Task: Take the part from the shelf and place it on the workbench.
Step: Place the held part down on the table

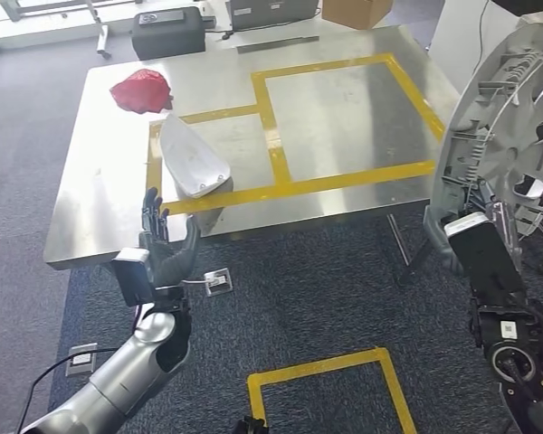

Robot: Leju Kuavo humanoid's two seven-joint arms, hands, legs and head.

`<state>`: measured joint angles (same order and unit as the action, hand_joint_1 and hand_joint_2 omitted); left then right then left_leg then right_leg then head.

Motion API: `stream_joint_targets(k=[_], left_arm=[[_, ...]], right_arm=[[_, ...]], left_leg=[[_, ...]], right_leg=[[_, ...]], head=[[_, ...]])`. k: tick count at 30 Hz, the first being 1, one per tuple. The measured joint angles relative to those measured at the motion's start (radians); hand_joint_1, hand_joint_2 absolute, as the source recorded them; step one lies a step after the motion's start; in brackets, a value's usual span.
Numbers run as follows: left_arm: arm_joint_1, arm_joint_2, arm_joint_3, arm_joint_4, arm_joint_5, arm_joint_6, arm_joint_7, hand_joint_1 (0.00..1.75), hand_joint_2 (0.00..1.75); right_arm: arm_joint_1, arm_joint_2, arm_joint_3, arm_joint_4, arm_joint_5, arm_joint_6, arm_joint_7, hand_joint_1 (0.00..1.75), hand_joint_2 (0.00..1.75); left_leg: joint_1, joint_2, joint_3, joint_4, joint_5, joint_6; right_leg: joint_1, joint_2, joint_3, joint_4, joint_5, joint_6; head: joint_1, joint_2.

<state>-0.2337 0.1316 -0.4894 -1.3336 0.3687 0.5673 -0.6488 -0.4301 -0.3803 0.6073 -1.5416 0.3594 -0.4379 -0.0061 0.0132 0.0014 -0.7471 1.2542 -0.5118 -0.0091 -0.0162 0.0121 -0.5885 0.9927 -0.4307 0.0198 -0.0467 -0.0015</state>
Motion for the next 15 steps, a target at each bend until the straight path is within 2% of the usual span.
stream_joint_targets(k=[2,3,4,6,7,9,10,12,13,14,15], left_arm=[[-0.001,0.0,0.0,0.0,0.0,0.0,0.0,0.0,1.75],[-0.002,0.0,0.0,0.0,0.0,0.0,0.0,0.0,1.75],[-0.003,0.0,0.0,-0.001,0.0,0.0,0.0,0.0,1.75],[-0.004,0.0,0.0,-0.002,0.0,0.0,0.0,0.0,1.75],[-0.004,0.0,0.0,-0.003,0.0,0.0,0.0,0.0,1.75],[-0.005,-0.001,0.0,-0.003,-0.001,0.0,0.0,0.0,1.75],[-0.006,-0.001,0.0,-0.003,-0.001,0.0,0.0,0.0,1.75],[-0.005,-0.002,0.0,-0.003,-0.001,0.0,0.0,0.0,1.75],[-0.003,-0.003,0.0,-0.003,-0.001,0.0,0.0,0.0,1.75],[-0.002,-0.003,0.0,-0.003,-0.002,0.0,0.0,0.0,1.75],[0.0,-0.003,0.0,-0.003,-0.002,0.0,0.0,0.0,1.75]], right_arm=[[0.0,0.0,0.0,-0.001,0.0,0.0,0.0,1.75,1.75],[-0.001,0.0,0.0,-0.002,0.0,0.0,0.0,1.75,1.75],[-0.002,0.0,0.0,-0.003,0.001,0.0,0.0,1.75,1.75],[-0.003,0.0,-0.001,-0.005,0.001,0.0,0.0,1.75,1.75],[-0.002,0.0,-0.001,-0.006,0.002,0.0,0.0,1.75,1.75],[-0.002,0.0,-0.001,-0.008,0.002,0.0,0.001,1.75,1.75],[-0.002,0.0,-0.001,-0.008,0.002,0.0,0.0,1.75,1.75],[-0.002,0.0,0.0,-0.009,0.003,0.001,0.001,1.75,1.75],[-0.001,0.0,0.0,-0.008,0.004,0.002,0.002,1.75,1.75],[-0.001,0.0,0.0,-0.008,0.004,0.003,0.003,1.75,1.75],[-0.001,0.0,0.0,-0.008,0.004,0.004,0.004,1.75,1.75]], left_leg=[[-0.004,-0.002,0.057,-0.141,0.078,0.014],[-0.007,-0.003,0.086,-0.206,0.103,0.02],[-0.011,-0.004,0.104,-0.25,0.114,0.025],[-0.016,-0.005,0.114,-0.273,0.112,0.029],[-0.013,-0.004,0.117,-0.278,0.113,0.031],[-0.007,-0.003,0.13,-0.295,0.116,0.038],[-0.004,-0.002,0.136,-0.301,0.117,0.042],[-0.005,-0.002,0.142,-0.303,0.115,0.046],[-0.006,-0.003,0.143,-0.302,0.113,0.047],[-0.006,-0.003,0.145,-0.301,0.11,0.047],[-0.005,-0.004,0.147,-0.299,0.107,0.045]], right_leg=[[0.002,0.003,0.008,0.0,-0.005,0.001],[0.003,0.005,0.009,0.0,-0.007,0.004],[0.004,0.006,0.01,-0.001,-0.009,0.007],[0.004,0.007,0.01,-0.005,-0.011,0.017],[0.002,0.006,0.01,-0.006,-0.012,0.022],[0.002,0.002,-0.002,0.023,-0.034,0.031],[0.002,0.0,-0.022,0.068,-0.059,0.034],[0.001,-0.002,-0.083,0.203,-0.116,0.039],[0.0,-0.002,-0.111,0.257,-0.131,0.042],[-0.002,-0.003,-0.126,0.278,-0.127,0.044],[-0.003,-0.004,-0.121,0.258,-0.103,0.045]], head=[[-0.003,0.0],[-0.004,0.0],[-0.004,0.0],[-0.003,0.0],[-0.003,0.0],[0.0,0.0],[0.003,0.0],[0.01,0.0],[0.012,0.0],[0.014,0.0],[0.015,0.0]])
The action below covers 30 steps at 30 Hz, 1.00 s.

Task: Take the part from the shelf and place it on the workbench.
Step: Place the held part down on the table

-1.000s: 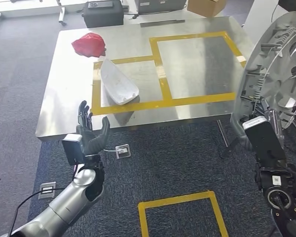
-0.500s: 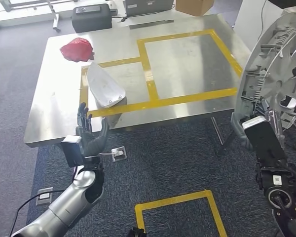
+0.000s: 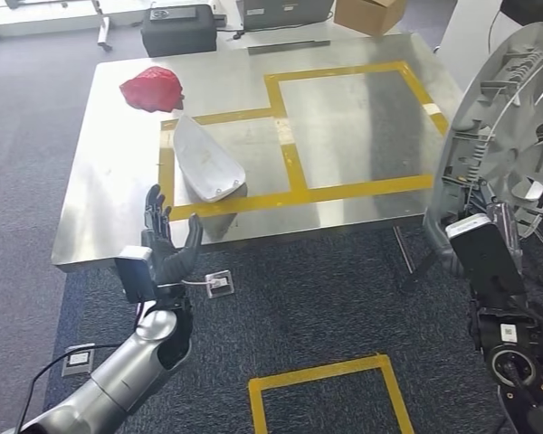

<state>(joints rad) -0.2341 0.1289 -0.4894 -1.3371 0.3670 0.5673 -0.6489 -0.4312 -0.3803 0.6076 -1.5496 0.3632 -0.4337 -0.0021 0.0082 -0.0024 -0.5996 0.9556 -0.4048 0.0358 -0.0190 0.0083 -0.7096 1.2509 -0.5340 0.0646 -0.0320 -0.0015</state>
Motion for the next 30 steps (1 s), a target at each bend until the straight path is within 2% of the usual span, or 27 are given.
stream_joint_targets(k=[2,3,4,5,7,9,10,11,13,14,15,16,17,18,19,21,24,25,26,28,29,30], left_arm=[[0.001,0.0,0.0,0.0,-0.001,0.0,0.0,0.0,1.75],[0.001,0.0,0.0,-0.001,-0.001,0.0,0.0,0.0,1.75],[0.001,0.001,0.001,-0.001,-0.002,0.0,0.0,0.0,1.75],[0.002,0.002,0.002,-0.002,-0.003,0.0,0.0,0.0,1.75],[0.003,0.003,0.004,-0.003,-0.005,0.0,0.0,0.0,1.75],[0.003,0.005,0.005,-0.007,-0.006,0.0,0.0,0.0,1.75],[0.003,0.006,0.006,-0.008,-0.007,0.0,0.0,0.0,1.75],[0.004,0.007,0.007,-0.01,-0.009,0.0,0.0,0.0,1.75],[0.009,0.009,0.007,-0.01,-0.011,0.0,0.0,0.0,1.75],[0.012,0.01,0.008,-0.01,-0.012,0.0,0.0,0.0,1.75],[0.013,0.011,0.008,-0.01,-0.013,0.0,0.0,0.0,1.75],[0.014,0.011,0.008,-0.01,-0.014,0.0,0.0,0.0,1.75],[0.013,0.012,0.009,-0.01,-0.014,0.0,0.0,0.0,1.75],[0.013,0.012,0.01,-0.01,-0.015,0.0,0.0,0.0,1.75],[0.013,0.013,0.011,-0.011,-0.016,0.0,0.0,0.0,1.75],[0.013,0.013,0.012,-0.013,-0.017,0.0,0.0,0.0,1.75],[0.013,0.014,0.013,-0.018,-0.018,0.0,0.0,0.0,1.75],[0.013,0.014,0.013,-0.019,-0.019,0.0,0.0,0.0,1.75],[0.012,0.013,0.013,-0.019,-0.02,0.0,0.0,0.0,1.75],[0.014,0.012,0.013,-0.019,-0.021,0.0,0.001,0.0,1.75],[0.017,0.011,0.013,-0.019,-0.021,0.0,0.001,0.0,1.75],[0.019,0.011,0.013,-0.019,-0.022,0.0,0.001,0.0,1.75]], right_arm=[[-0.003,0.0,0.0,0.0,0.0,0.003,0.0,1.75,1.75],[-0.006,0.0,0.001,0.0,0.0,0.005,0.0,1.75,1.75],[-0.009,0.0,0.001,0.001,0.0,0.006,-0.001,1.75,1.75],[-0.012,0.0,0.002,0.002,0.0,0.007,-0.001,1.75,1.75],[-0.014,0.0,0.003,0.002,-0.002,0.008,-0.001,1.75,1.75],[-0.016,0.0,0.004,0.002,-0.004,0.008,-0.002,1.75,1.75],[-0.019,0.0,0.004,0.002,-0.005,0.008,-0.003,1.75,1.75],[-0.022,0.0,0.005,0.002,-0.006,0.008,-0.004,1.75,1.75],[-0.025,0.001,0.007,0.002,-0.007,0.008,-0.006,1.75,1.75],[-0.024,0.001,0.009,0.003,-0.008,0.008,-0.006,1.75,1.75],[-0.024,0.002,0.011,0.003,-0.009,0.008,-0.006,1.75,1.75],[-0.024,0.002,0.013,0.003,-0.01,0.008,-0.006,1.75,1.75],[-0.024,0.002,0.014,0.003,-0.011,0.008,-0.006,1.75,1.75],[-0.026,0.002,0.015,0.003,-0.011,0.008,-0.007,1.75,1.75],[-0.027,0.002,0.016,0.003,-0.011,0.007,-0.007,1.75,1.75],[-0.029,0.002,0.017,0.003,-0.011,0.006,-0.008,1.75,1.75],[-0.028,0.002,0.017,0.004,-0.012,0.004,-0.008,1.75,1.75],[-0.028,0.003,0.017,0.005,-0.012,0.003,-0.008,1.75,1.75],[-0.028,0.004,0.018,0.005,-0.012,0.003,-0.01,1.75,1.75],[-0.026,0.005,0.018,0.006,-0.01,0.003,-0.011,1.75,1.75],[-0.024,0.005,0.018,0.008,-0.01,0.003,-0.011,1.75,1.75],[-0.021,0.005,0.018,0.009,-0.01,0.004,-0.011,1.75,1.75]], left_leg=[[0.002,-0.001,0.005,0.008,-0.01,-0.007],[0.001,-0.002,0.005,0.014,-0.015,-0.011],[0.0,-0.002,0.003,0.019,-0.018,-0.016],[-0.002,-0.002,0.001,0.021,-0.018,-0.021],[-0.004,-0.002,-0.002,0.021,-0.017,-0.028],[-0.003,-0.002,-0.008,0.044,-0.032,-0.038],[-0.002,-0.002,-0.026,0.083,-0.052,-0.044],[-0.001,-0.002,-0.058,0.146,-0.079,-0.049],[0.0,-0.002,-0.137,0.283,-0.123,-0.054],[0.0,-0.002,-0.162,0.318,-0.124,-0.054],[0.0,-0.002,-0.166,0.31,-0.104,-0.051],[-0.001,-0.002,-0.149,0.261,-0.068,-0.047],[-0.003,-0.002,-0.118,0.186,-0.023,-0.039],[-0.007,-0.003,-0.084,0.113,0.007,-0.031],[-0.01,-0.003,-0.058,0.055,0.024,-0.024],[-0.016,-0.003,-0.037,0.01,0.018,-0.013],[-0.01,-0.004,-0.011,-0.011,0.006,0.002],[-0.008,-0.005,0.001,-0.016,0.003,0.007],[-0.006,-0.005,0.012,-0.019,-0.002,0.011],[-0.006,-0.005,0.029,-0.019,-0.017,0.015],[-0.006,-0.006,0.04,-0.019,-0.026,0.015],[-0.006,-0.007,0.053,-0.018,-0.036,0.013]], right_leg=[[-0.001,-0.003,0.055,-0.129,0.074,0.0],[0.0,-0.005,0.086,-0.193,0.098,-0.001],[0.002,-0.005,0.107,-0.236,0.108,-0.005],[0.004,-0.005,0.118,-0.254,0.105,-0.009],[0.005,-0.002,0.123,-0.261,0.102,-0.021],[0.001,-0.003,0.132,-0.27,0.102,-0.032],[-0.001,-0.003,0.137,-0.273,0.102,-0.038],[-0.002,-0.004,0.14,-0.275,0.1,-0.042],[0.0,-0.003,0.143,-0.276,0.096,-0.049],[0.001,-0.002,0.145,-0.276,0.093,-0.051],[0.002,-0.001,0.149,-0.276,0.09,-0.051],[0.003,0.001,0.154,-0.276,0.086,-0.051],[0.004,0.002,0.161,-0.276,0.081,-0.049],[0.006,0.003,0.166,-0.276,0.075,-0.047],[0.007,0.004,0.169,-0.277,0.071,-0.043],[0.008,0.006,0.173,-0.279,0.068,-0.033],[0.007,0.003,0.176,-0.261,0.058,-0.015],[0.007,0.001,0.16,-0.227,0.043,-0.012],[0.006,-0.001,0.128,-0.171,0.023,-0.01],[0.006,-0.001,0.047,-0.037,-0.017,-0.006],[0.004,-0.001,0.014,0.004,-0.023,-0.004],[0.003,-0.001,-0.003,0.009,-0.013,-0.002]], head=[[0.002,0.0],[0.004,0.0],[0.004,0.0],[0.005,0.0],[0.003,0.0],[0.0,0.0],[-0.001,0.0],[-0.003,0.0],[-0.006,0.0],[-0.006,0.0],[-0.007,0.0],[-0.007,0.0],[-0.008,0.0],[-0.007,0.0],[-0.007,0.0],[-0.006,0.0],[-0.005,0.0],[-0.002,0.0],[0.0,0.0],[0.005,0.0],[0.006,0.0],[0.006,0.0]])
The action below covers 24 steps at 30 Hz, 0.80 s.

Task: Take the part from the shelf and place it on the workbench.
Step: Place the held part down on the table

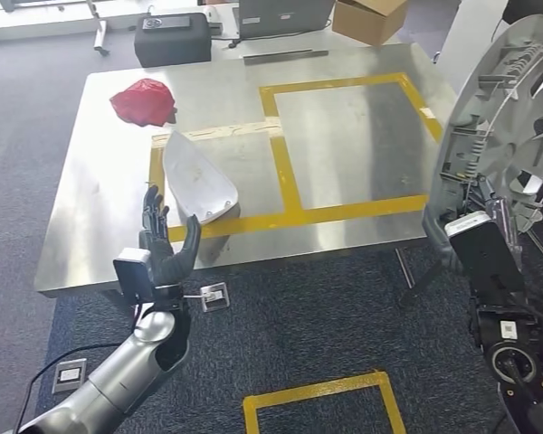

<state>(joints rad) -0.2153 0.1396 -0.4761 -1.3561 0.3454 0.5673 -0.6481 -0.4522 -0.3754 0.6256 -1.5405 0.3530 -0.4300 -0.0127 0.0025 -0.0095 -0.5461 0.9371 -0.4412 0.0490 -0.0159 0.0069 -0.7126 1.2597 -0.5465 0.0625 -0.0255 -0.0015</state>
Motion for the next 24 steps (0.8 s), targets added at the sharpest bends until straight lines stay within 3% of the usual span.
stream_joint_targets(k=[1,4,5,8,10,12,14,16,17,18,21,22,24], left_arm=[[0.001,0.0,0.0,0.0,0.0,0.0,0.0,0.0,1.75],[0.003,-0.002,0.0,0.0,-0.001,0.0,0.0,0.0,1.75],[0.003,-0.002,0.0,0.0,-0.002,0.0,0.0,0.0,1.75],[0.003,-0.003,0.0,0.0,-0.002,-0.001,0.001,0.0,1.75],[0.001,-0.004,0.0,-0.001,-0.004,-0.001,0.001,0.0,1.75],[0.003,-0.004,0.0,-0.001,-0.004,-0.001,0.001,0.0,1.75],[0.011,-0.004,0.0,0.001,-0.003,-0.001,0.001,0.0,1.75],[0.017,-0.004,0.0,0.003,-0.003,-0.001,0.001,0.0,1.75],[0.017,-0.004,0.0,0.003,-0.003,-0.001,0.001,0.0,1.75],[0.017,-0.003,0.0,0.003,-0.003,-0.001,0.001,0.0,1.75],[0.02,-0.002,0.0,0.003,-0.003,-0.001,0.001,0.0,1.75],[0.021,-0.002,0.0,0.003,-0.002,-0.001,0.001,0.0,1.75],[0.017,-0.002,0.001,0.002,-0.002,-0.003,0.001,0.0,1.75]], right_arm=[[0.002,0.0,0.0,0.001,0.0,0.0,0.001,1.75,1.75],[0.004,0.0,0.0,0.003,0.002,0.002,0.0,1.75,1.75],[0.004,0.0,0.0,0.004,0.003,0.002,-0.001,1.75,1.75],[0.004,0.0,-0.002,0.004,0.006,0.003,-0.002,1.75,1.75],[0.006,0.0,-0.004,0.003,0.006,0.003,-0.001,1.75,1.75],[0.009,0.0,-0.005,0.004,0.006,0.002,-0.002,1.75,1.75],[0.019,0.0,-0.004,0.007,0.007,0.002,-0.003,1.75,1.75],[0.03,0.0,-0.002,0.011,0.007,0.003,-0.002,1.75,1.75],[0.033,0.0,-0.002,0.012,0.007,0.003,-0.001,1.75,1.75],[0.034,0.0,-0.002,0.013,0.007,0.003,-0.001,1.75,1.75],[0.031,0.002,-0.001,0.014,0.007,0.003,-0.002,1.75,1.75],[0.03,0.004,-0.001,0.014,0.007,0.003,-0.002,1.75,1.75],[0.023,0.005,-0.003,0.015,0.006,0.004,-0.002,1.75,1.75]], left_leg=[[0.0,-0.001,0.016,0.0,-0.011,-0.002],[0.0,-0.001,0.058,0.002,-0.046,-0.014],[-0.001,-0.001,0.064,0.002,-0.054,-0.019],[-0.003,0.001,0.065,0.002,-0.061,-0.033],[-0.002,0.003,0.05,0.04,-0.05,-0.042],[0.002,0.003,-0.022,0.156,-0.043,-0.053],[0.005,0.003,-0.112,0.276,-0.088,-0.063],[0.007,0.003,-0.167,0.298,-0.153,-0.066],[0.006,0.003,-0.178,0.266,-0.157,-0.063],[0.005,0.003,-0.18,0.209,-0.127,-0.057],[-0.004,0.002,-0.171,0.015,0.102,-0.036],[-0.005,0.0,-0.166,-0.013,0.145,-0.031],[-0.005,-0.004,-0.146,-0.016,0.141,-0.024]], right_leg=[[-0.002,-0.001,0.001,-0.034,0.029,0.0],[-0.002,-0.008,0.044,-0.225,0.168,-0.003],[0.001,-0.011,0.054,-0.267,0.185,-0.005],[0.009,-0.009,0.077,-0.297,0.17,-0.029],[0.005,-0.006,0.097,-0.306,0.163,-0.045],[-0.001,-0.003,0.127,-0.323,0.151,-0.055],[-0.001,-0.001,0.163,-0.339,0.134,-0.059],[-0.002,0.003,0.203,-0.35,0.11,-0.058],[-0.003,0.005,0.223,-0.352,0.095,-0.057],[-0.002,0.006,0.243,-0.353,0.08,-0.055],[0.003,0.011,0.284,-0.353,0.031,-0.045],[0.006,0.014,0.298,-0.352,0.018,-0.04],[0.008,0.018,0.314,-0.329,0.011,-0.027]], head=[[0.001,0.0],[0.002,0.0],[0.004,0.0],[0.003,0.0],[0.0,0.0],[-0.004,0.0],[-0.009,0.0],[-0.012,0.0],[-0.013,0.0],[-0.015,0.0],[-0.018,0.0],[-0.018,0.0],[-0.014,0.0]])
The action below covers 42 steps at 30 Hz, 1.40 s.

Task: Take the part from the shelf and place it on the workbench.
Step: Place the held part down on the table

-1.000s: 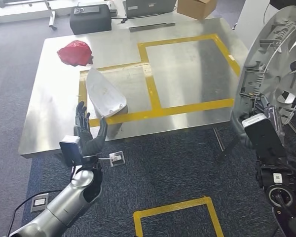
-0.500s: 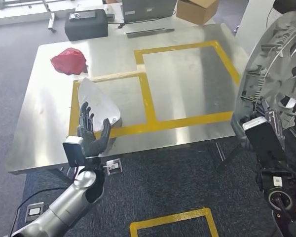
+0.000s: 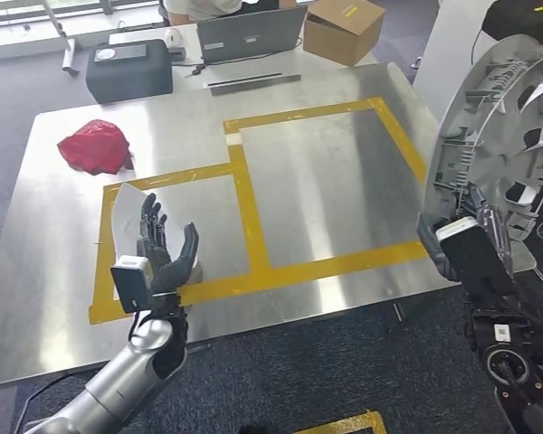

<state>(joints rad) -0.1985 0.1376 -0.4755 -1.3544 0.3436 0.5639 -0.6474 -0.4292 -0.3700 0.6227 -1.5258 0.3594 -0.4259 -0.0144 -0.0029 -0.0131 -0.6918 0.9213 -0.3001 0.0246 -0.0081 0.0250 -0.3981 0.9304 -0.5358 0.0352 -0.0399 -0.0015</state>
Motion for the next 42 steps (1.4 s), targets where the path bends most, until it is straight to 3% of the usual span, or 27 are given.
stream_joint_targets(k=[1,3,4,6,7,8,9,10,12,13,14,23,29,36,42], left_arm=[[-0.006,0.0,0.0,-0.001,0.0,-0.002,0.0,0.0,1.75],[-0.014,-0.002,0.0,0.0,0.0,-0.007,0.0,0.0,1.75],[-0.016,-0.003,0.0,0.0,0.0,-0.008,0.0,0.0,1.75],[-0.017,-0.006,0.0,0.002,0.0,-0.012,-0.001,0.0,1.75],[-0.018,-0.008,0.0,0.004,0.0,-0.014,-0.002,0.0,1.75],[-0.019,-0.01,0.0,0.006,0.0,-0.015,-0.003,0.0,1.75],[-0.02,-0.011,0.0,0.008,0.0,-0.016,-0.003,0.0,1.75],[-0.021,-0.013,0.0,0.01,0.0,-0.016,-0.004,0.0,1.75],[-0.022,-0.016,0.0,0.016,0.0,-0.017,-0.004,0.0,1.75],[-0.023,-0.017,-0.001,0.02,0.0,-0.017,-0.005,0.0,1.75],[-0.026,-0.018,-0.001,0.022,-0.001,-0.017,-0.005,0.0,1.75],[-0.037,-0.021,-0.003,0.044,-0.002,-0.018,-0.007,0.0,1.75],[-0.012,-0.021,-0.004,0.072,-0.004,-0.015,-0.008,0.0,1.75],[-0.062,-0.026,-0.007,0.073,-0.007,-0.015,-0.008,0.0,1.75],[-0.086,-0.03,-0.013,0.073,-0.003,-0.014,-0.008,0.0,1.75]], right_arm=[[-0.004,0.001,-0.001,0.0,0.0,0.001,0.0,1.75,1.75],[-0.012,0.002,0.0,0.0,0.0,0.004,-0.002,1.75,1.75],[-0.013,0.002,0.001,0.001,0.001,0.005,-0.003,1.75,1.75],[-0.014,0.003,0.003,0.004,0.004,0.006,-0.006,1.75,1.75],[-0.013,0.003,0.004,0.006,0.005,0.007,-0.006,1.75,1.75],[-0.013,0.003,0.005,0.007,0.005,0.008,-0.006,1.75,1.75],[-0.013,0.003,0.006,0.009,0.006,0.009,-0.007,1.75,1.75],[-0.013,0.003,0.008,0.011,0.007,0.01,-0.007,1.75,1.75],[-0.011,0.003,0.013,0.016,0.008,0.013,-0.009,1.75,1.75],[-0.011,0.003,0.016,0.018,0.008,0.014,-0.009,1.75,1.75],[-0.011,0.003,0.017,0.019,0.008,0.016,-0.009,1.75,1.75],[-0.011,0.005,0.035,0.041,0.009,0.021,-0.01,1.75,1.75],[0.011,0.007,0.065,0.076,0.015,0.053,-0.007,1.75,1.75],[-0.096,0.038,0.096,0.084,0.026,0.111,0.0,1.75,1.75],[-0.157,0.071,0.123,0.107,0.025,0.17,-0.002,1.75,1.75]], left_leg=[[0.001,-0.001,0.015,0.0,-0.014,0.005],[0.001,0.0,0.048,0.001,-0.036,0.016],[0.0,0.0,0.064,0.001,-0.048,0.02],[0.0,-0.002,0.096,0.002,-0.074,0.023],[0.0,-0.004,0.114,0.002,-0.087,0.022],[0.0,-0.006,0.132,0.002,-0.102,0.021],[0.0,-0.008,0.151,0.002,-0.117,0.02],[0.0,-0.01,0.166,0.002,-0.132,0.018],[-0.002,-0.013,0.187,0.009,-0.159,0.01],[-0.002,-0.014,0.189,0.012,-0.168,0.005],[-0.002,-0.015,0.19,0.016,-0.174,0.0],[-0.001,-0.013,0.177,-0.007,-0.175,-0.002],[0.0,-0.012,0.211,-0.025,-0.185,-0.006],[-0.001,-0.011,0.211,-0.02,-0.179,-0.015],[-0.001,-0.011,0.21,-0.016,-0.176,-0.015]], right_leg=[[-0.002,-0.002,-0.008,0.036,0.009,0.006],[-0.006,-0.01,-0.074,0.155,0.021,0.014],[-0.006,-0.014,-0.118,0.22,0.008,0.016],[-0.007,-0.016,-0.198,0.294,-0.07,0.019],[-0.007,-0.016,-0.225,0.294,-0.113,0.021],[-0.008,-0.016,-0.242,0.27,-0.137,0.021],[-0.008,-0.017,-0.251,0.224,-0.124,0.021],[-0.008,-0.017,-0.254,0.161,-0.059,0.018],[-0.004,-0.018,-0.254,0.05,0.118,0.006],[-0.001,-0.017,-0.252,0.023,0.179,-0.001],[0.003,-0.016,-0.25,0.016,0.201,-0.006],[0.002,-0.007,-0.271,0.018,0.199,-0.006],[0.005,-0.007,-0.243,0.015,0.186,-0.02],[0.005,-0.008,-0.238,0.014,0.193,-0.025],[0.004,-0.008,-0.237,0.015,0.199,-0.025]], head=[[0.002,0.0],[0.004,0.0],[0.005,0.0],[0.007,0.0],[0.009,0.0],[0.01,0.0],[0.012,0.0],[0.013,0.0],[0.015,0.0],[0.014,0.0],[0.013,0.0],[0.009,0.0],[0.004,0.0],[0.005,0.0],[0.005,0.0]])
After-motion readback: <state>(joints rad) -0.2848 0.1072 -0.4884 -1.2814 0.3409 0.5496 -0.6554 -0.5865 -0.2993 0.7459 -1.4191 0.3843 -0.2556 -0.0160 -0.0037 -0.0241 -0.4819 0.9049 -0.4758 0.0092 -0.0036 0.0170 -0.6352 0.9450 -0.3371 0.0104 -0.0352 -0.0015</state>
